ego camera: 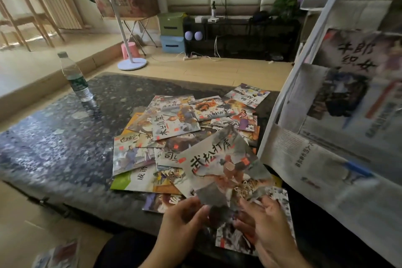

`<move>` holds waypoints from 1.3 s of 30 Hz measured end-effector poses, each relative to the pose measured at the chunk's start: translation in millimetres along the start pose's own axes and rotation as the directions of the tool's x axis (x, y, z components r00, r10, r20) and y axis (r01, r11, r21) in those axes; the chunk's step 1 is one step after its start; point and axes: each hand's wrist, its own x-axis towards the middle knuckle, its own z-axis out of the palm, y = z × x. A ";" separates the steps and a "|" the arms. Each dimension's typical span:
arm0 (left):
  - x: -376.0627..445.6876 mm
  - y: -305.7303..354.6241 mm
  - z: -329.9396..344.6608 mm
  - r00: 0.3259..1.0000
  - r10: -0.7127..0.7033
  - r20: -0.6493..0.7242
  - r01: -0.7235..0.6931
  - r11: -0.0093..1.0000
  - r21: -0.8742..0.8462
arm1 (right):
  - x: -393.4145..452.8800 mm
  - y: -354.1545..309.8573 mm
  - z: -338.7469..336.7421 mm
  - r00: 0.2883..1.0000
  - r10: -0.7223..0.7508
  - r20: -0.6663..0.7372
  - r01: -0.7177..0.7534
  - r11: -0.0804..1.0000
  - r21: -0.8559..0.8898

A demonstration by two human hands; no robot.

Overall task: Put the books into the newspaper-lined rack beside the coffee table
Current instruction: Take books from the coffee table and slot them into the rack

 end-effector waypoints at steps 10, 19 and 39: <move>4.6 23.9 13.3 0.987 -0.044 0.155 0.036 0.998 0.057 | -5.2 -71.6 -69.3 0.979 -0.195 -0.066 0.185 0.974 -0.130; 8.9 38.5 26.0 0.971 -0.094 0.220 0.071 0.991 0.112 | -10.2 -85.7 -93.9 0.971 -0.233 -0.050 0.213 0.943 -0.256; 64.3 186.8 142.7 0.840 0.197 0.506 -0.302 0.944 0.133 | -69.0 -291.4 -150.4 0.680 -0.727 0.097 0.491 0.353 -0.796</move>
